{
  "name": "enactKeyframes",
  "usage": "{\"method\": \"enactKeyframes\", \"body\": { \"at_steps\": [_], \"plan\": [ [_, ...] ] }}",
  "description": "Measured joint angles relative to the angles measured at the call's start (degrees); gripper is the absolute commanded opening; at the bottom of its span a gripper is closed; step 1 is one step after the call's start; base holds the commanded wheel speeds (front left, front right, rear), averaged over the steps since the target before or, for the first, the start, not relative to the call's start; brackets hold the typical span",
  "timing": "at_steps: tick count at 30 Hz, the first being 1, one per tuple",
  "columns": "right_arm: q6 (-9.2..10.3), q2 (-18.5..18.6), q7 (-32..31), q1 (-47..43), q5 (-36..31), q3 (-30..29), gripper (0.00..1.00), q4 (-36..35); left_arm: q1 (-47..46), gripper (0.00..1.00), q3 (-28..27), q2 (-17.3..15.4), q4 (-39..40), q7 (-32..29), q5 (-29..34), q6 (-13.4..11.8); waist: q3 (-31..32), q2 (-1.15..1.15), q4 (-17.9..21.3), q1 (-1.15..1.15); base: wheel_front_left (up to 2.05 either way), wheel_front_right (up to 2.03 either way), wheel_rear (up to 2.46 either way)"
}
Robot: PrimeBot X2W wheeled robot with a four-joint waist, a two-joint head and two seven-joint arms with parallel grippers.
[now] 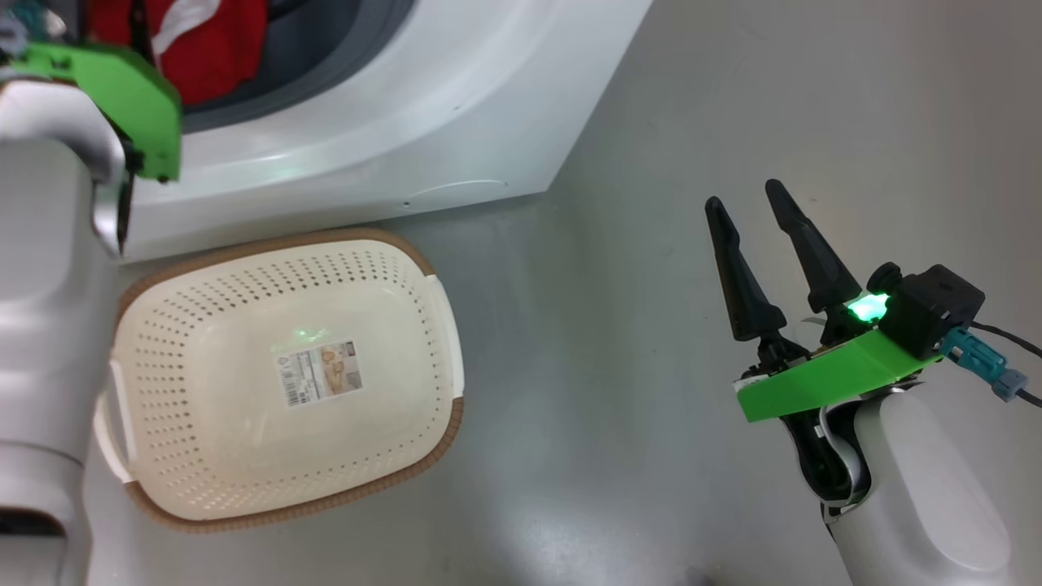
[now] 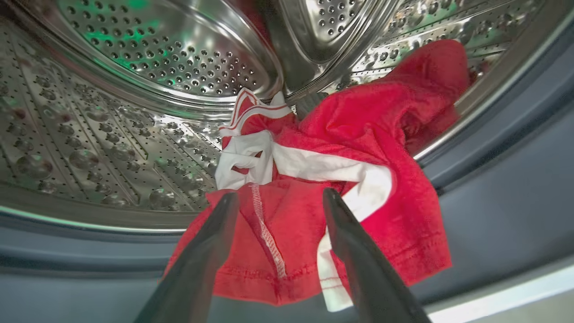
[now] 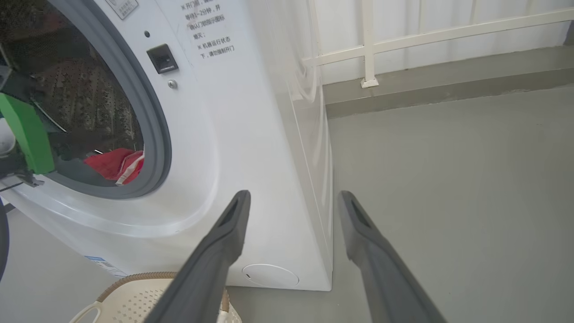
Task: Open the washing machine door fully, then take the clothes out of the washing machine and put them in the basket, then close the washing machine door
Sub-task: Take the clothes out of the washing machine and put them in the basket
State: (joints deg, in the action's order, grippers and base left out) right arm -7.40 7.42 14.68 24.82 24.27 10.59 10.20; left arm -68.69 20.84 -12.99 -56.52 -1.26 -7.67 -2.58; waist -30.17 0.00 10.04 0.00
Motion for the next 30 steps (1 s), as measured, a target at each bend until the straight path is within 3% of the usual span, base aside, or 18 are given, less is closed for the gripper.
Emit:
{"method": "enactKeyframes", "body": {
  "at_steps": [11, 28, 29, 30],
  "plan": [
    [0.0, -0.82, 0.04, 1.31, 0.0, 1.46, 1.0, -0.08, -9.09, 1.0, 3.01, -1.68, -9.76, -5.47, 3.28, -2.31, -2.17, 0.0, 2.77, 0.0, 0.0, 0.0, 0.0],
    [0.0, -2.27, 0.04, 1.32, 0.01, 1.05, 1.0, -0.59, -11.73, 1.0, 4.83, -3.9, -16.14, -10.5, 4.89, -4.12, -5.02, 0.0, 5.59, 0.0, 0.0, 0.0, 0.0],
    [0.0, -2.36, 0.04, 1.32, 0.01, 1.04, 1.0, -0.59, -11.74, 0.98, 4.86, -3.93, -16.17, -11.0, 4.85, -4.25, -5.11, 0.0, 5.66, 0.0, 0.0, 0.0, 0.0],
    [0.0, -2.42, 0.04, 1.32, 0.01, 1.0, 1.0, -0.59, -11.78, 0.66, 4.89, -3.94, -16.17, -11.34, 4.66, -4.25, -5.14, 0.0, 5.7, 0.0, 0.0, 0.0, 0.0]
  ]
}}
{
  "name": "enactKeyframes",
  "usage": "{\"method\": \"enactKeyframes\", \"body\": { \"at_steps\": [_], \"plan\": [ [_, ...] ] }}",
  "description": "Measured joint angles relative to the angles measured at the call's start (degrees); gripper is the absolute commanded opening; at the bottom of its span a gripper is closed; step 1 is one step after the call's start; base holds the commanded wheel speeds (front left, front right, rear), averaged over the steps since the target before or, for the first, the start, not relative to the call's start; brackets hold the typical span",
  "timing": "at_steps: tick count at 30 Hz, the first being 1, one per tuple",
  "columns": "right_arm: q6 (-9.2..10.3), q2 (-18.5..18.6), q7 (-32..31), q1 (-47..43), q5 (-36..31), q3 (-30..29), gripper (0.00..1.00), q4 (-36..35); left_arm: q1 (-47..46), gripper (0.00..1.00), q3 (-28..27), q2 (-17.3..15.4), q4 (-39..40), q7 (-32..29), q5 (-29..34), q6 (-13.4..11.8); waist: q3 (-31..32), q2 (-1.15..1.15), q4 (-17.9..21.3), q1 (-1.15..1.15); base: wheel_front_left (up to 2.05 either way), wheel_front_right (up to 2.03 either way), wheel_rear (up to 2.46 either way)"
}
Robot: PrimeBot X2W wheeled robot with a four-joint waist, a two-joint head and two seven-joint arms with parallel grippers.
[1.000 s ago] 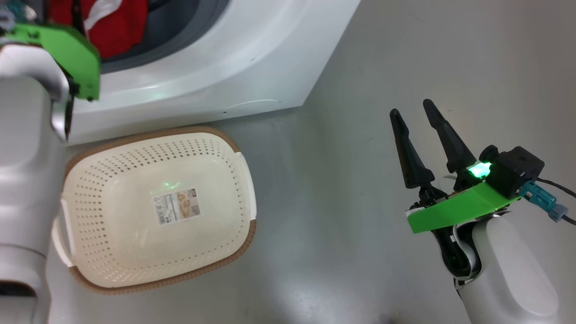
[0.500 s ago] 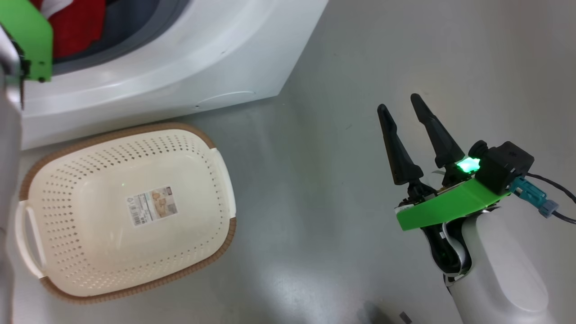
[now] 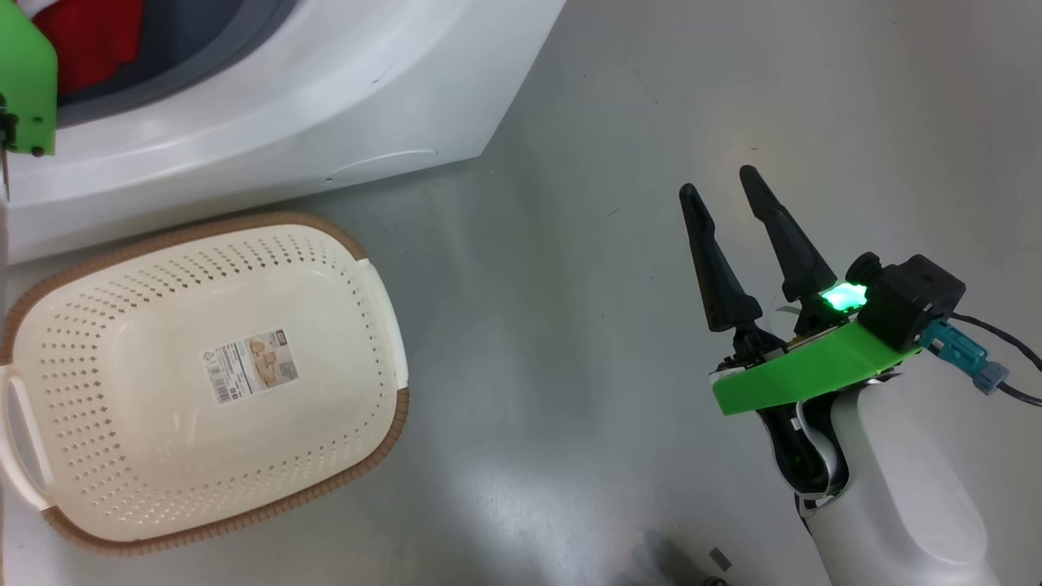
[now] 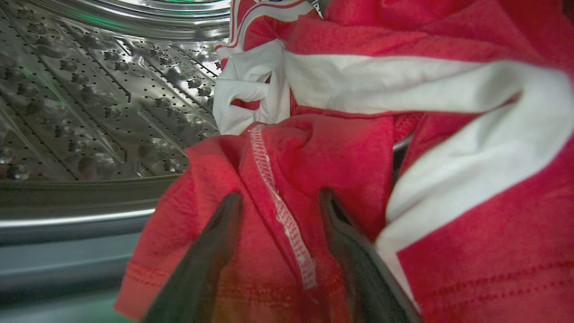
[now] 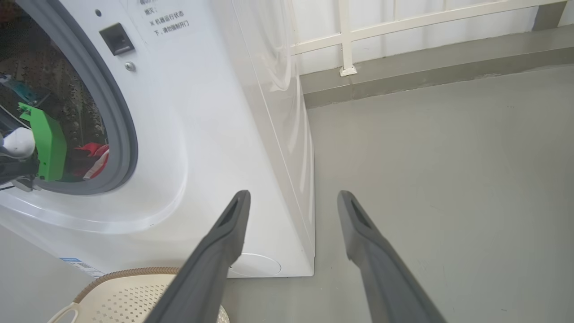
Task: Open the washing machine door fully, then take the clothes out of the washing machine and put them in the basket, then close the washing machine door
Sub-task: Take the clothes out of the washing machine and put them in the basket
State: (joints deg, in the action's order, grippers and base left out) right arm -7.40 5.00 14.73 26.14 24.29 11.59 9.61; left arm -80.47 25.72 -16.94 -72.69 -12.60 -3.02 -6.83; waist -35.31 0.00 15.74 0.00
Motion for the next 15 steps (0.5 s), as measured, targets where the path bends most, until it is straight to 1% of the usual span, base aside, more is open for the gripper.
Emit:
{"method": "enactKeyframes", "body": {
  "at_steps": [2, 3, 6, 10, 15],
  "plan": [
    [0.0, -0.08, 0.0, 0.01, 0.0, -0.16, 1.0, 0.01, -0.07, 0.12, 0.11, 0.02, -0.04, -0.79, -0.22, 0.0, 0.13, 0.0, -0.01, 0.0, 0.0, 0.0, 0.0],
    [0.0, -0.09, 0.0, 0.01, 0.0, -0.3, 1.0, 0.02, -0.07, 0.0, 0.16, 0.08, -0.15, -1.12, -0.31, 0.0, 0.22, 0.0, -0.03, 0.0, 0.0, 0.0, 0.0],
    [0.0, -0.09, 0.0, 0.01, 0.0, -0.54, 1.0, 0.18, 0.04, 0.0, 0.26, 0.27, -0.69, -2.48, -0.75, 0.02, 0.64, 0.0, -0.1, 0.0, 0.0, 0.0, 0.0],
    [0.0, -0.14, 0.0, 0.01, 0.0, -0.54, 1.0, 0.4, 0.09, 0.0, 0.3, 0.35, -1.09, -2.4, -1.75, 0.04, 1.15, 0.0, -0.33, 0.0, 0.0, 0.0, 0.0],
    [0.0, -0.18, 0.0, 0.02, 0.0, -0.54, 1.0, 0.74, 0.31, 0.0, 0.38, 0.45, -1.07, -0.19, -2.36, 0.12, 1.78, 0.0, -0.69, 0.0, 0.0, 0.0, 0.0]
  ]
}}
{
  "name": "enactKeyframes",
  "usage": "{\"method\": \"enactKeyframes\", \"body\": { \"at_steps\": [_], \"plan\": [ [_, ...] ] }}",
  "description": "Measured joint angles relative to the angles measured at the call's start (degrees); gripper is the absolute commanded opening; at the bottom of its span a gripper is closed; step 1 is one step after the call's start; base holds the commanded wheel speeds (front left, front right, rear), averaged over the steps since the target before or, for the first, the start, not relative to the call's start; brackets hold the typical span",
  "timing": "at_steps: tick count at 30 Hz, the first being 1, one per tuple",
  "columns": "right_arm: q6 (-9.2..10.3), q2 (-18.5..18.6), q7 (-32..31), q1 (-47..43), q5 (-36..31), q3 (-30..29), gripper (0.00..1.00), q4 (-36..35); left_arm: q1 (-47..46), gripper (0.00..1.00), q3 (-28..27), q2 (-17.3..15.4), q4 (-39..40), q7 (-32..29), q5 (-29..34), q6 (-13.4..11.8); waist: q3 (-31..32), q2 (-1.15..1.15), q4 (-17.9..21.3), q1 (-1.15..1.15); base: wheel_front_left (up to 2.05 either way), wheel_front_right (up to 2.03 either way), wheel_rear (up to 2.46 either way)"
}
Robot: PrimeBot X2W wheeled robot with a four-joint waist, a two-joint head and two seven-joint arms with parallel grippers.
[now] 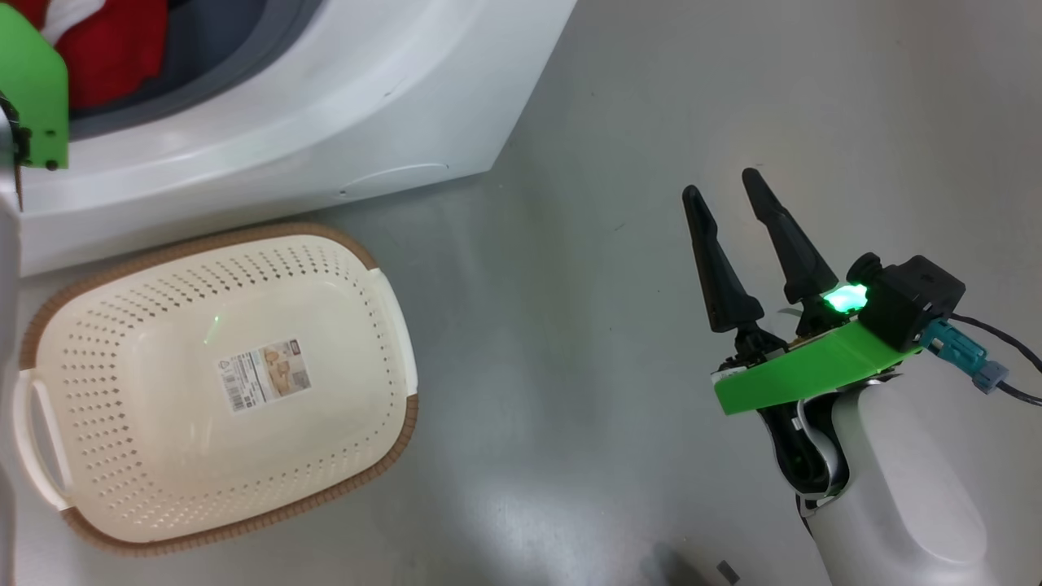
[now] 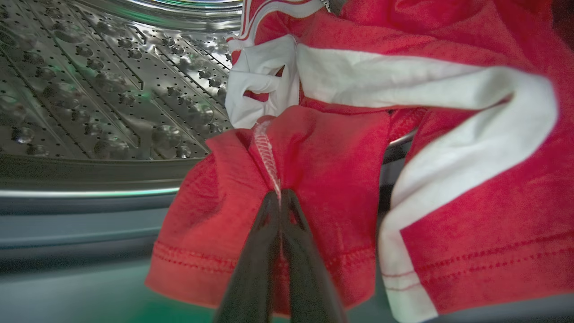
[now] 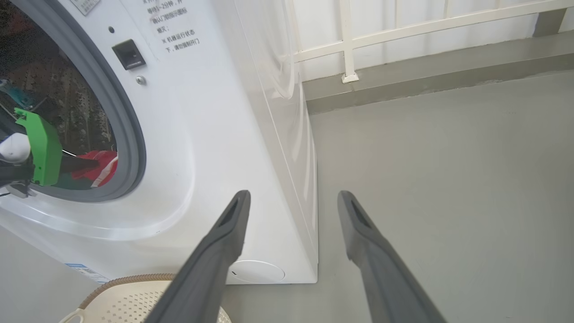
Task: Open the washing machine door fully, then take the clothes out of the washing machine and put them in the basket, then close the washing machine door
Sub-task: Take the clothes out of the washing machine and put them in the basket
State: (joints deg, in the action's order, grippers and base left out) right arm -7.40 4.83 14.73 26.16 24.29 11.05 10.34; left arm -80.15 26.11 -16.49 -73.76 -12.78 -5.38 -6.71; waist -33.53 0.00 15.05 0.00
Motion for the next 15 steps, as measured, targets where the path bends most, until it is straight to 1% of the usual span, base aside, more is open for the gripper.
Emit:
{"method": "enactKeyframes", "body": {
  "at_steps": [5, 10, 15],
  "plan": [
    [0.0, 0.04, 0.0, 0.0, 0.0, 0.02, 1.0, 0.14, 0.94, 0.0, -0.07, 0.58, 0.05, 2.71, -0.91, 0.43, 1.19, 0.0, -0.44, 0.0, 0.0, 0.0, 0.0],
    [0.0, 0.65, 0.0, -0.01, 0.0, 0.18, 1.0, 0.45, 2.63, 0.0, -0.08, 2.72, 0.23, 6.69, -2.08, 1.05, 3.1, 0.0, -1.53, 0.0, 0.0, 0.0, 0.0],
    [0.0, 1.2, 0.0, -0.05, 0.0, 0.57, 1.0, 0.66, 4.49, 0.0, -0.35, 3.83, 0.31, 9.91, -3.98, 2.01, 4.99, 0.0, -2.77, 0.0, 0.0, 0.0, 0.0]
  ]
}}
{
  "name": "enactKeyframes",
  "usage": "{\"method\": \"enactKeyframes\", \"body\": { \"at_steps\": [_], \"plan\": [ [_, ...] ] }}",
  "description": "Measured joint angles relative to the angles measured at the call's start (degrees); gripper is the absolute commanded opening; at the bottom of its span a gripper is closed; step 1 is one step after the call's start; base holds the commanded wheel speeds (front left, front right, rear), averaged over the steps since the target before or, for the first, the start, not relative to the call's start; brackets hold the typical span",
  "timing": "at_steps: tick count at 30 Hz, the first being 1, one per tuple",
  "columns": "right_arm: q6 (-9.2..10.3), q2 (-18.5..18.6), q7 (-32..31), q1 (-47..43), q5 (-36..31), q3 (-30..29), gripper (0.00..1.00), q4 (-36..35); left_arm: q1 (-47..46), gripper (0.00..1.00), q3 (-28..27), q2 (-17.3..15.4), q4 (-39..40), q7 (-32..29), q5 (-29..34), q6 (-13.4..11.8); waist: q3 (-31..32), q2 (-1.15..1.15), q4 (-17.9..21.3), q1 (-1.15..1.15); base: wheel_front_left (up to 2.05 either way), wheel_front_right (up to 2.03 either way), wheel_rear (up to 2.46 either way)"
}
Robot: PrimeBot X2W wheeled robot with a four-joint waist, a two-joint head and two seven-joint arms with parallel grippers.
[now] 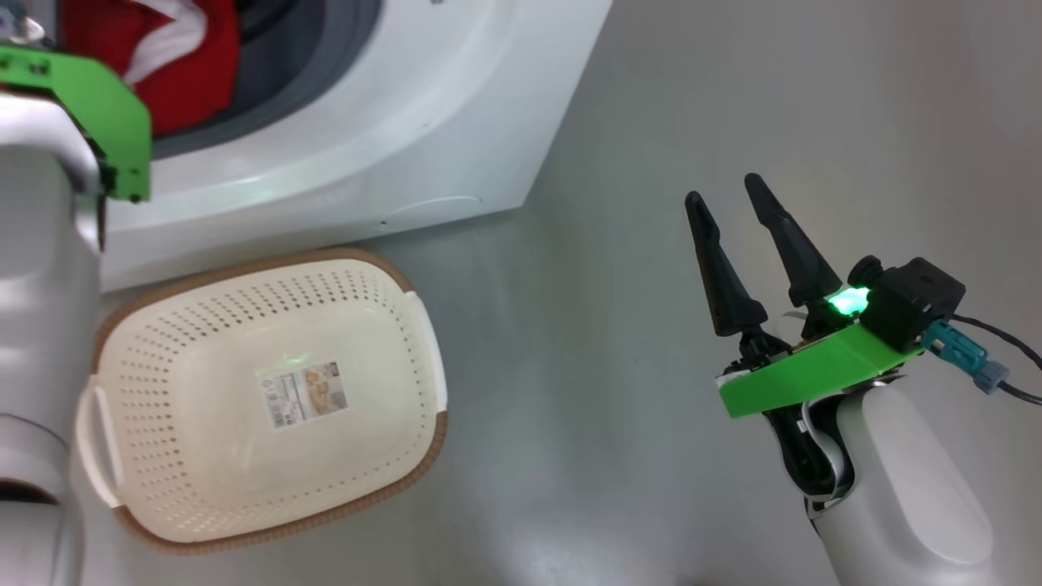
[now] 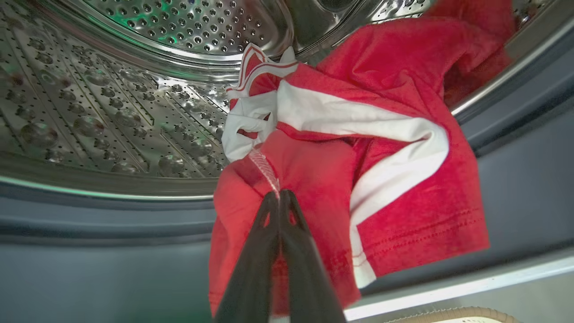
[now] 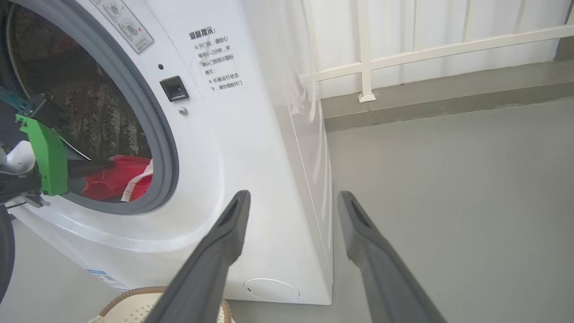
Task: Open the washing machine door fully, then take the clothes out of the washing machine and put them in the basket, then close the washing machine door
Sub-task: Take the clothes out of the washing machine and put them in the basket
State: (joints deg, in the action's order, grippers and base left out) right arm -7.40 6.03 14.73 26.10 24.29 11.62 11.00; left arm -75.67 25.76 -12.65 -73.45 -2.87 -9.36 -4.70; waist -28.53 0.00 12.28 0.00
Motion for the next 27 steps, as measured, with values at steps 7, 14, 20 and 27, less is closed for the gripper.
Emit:
{"method": "enactKeyframes", "body": {
  "at_steps": [7, 14, 20, 27],
  "plan": [
    [0.0, 1.2, 0.0, -0.32, 0.0, 0.04, 1.0, 0.58, 2.68, 0.0, -0.36, 2.4, 0.15, 5.33, -1.46, 1.01, 2.83, 0.0, -2.48, 0.0, 0.0, 0.0, 0.0],
    [0.0, 2.07, 0.0, -1.91, 0.01, 0.09, 1.0, 1.34, 5.19, 0.0, 0.64, 4.85, 1.35, 10.8, -2.41, 2.03, 6.14, 0.0, -5.11, 0.0, 0.0, 0.0, 0.0],
    [0.0, 2.86, 0.0, -2.93, 0.11, 0.22, 1.0, 1.74, 7.7, 0.0, 0.94, 6.03, 2.46, 13.76, -2.89, 2.94, 9.07, 0.0, -7.27, 0.0, 0.0, 0.0, 0.0],
    [0.0, 3.5, 0.0, -5.21, 0.56, 0.26, 1.0, 2.3, 12.11, 0.0, 1.48, 6.9, 7.36, 16.31, -3.74, 3.91, 12.46, 0.0, -9.43, 0.0, 0.0, 0.0, 0.0]
  ]
}}
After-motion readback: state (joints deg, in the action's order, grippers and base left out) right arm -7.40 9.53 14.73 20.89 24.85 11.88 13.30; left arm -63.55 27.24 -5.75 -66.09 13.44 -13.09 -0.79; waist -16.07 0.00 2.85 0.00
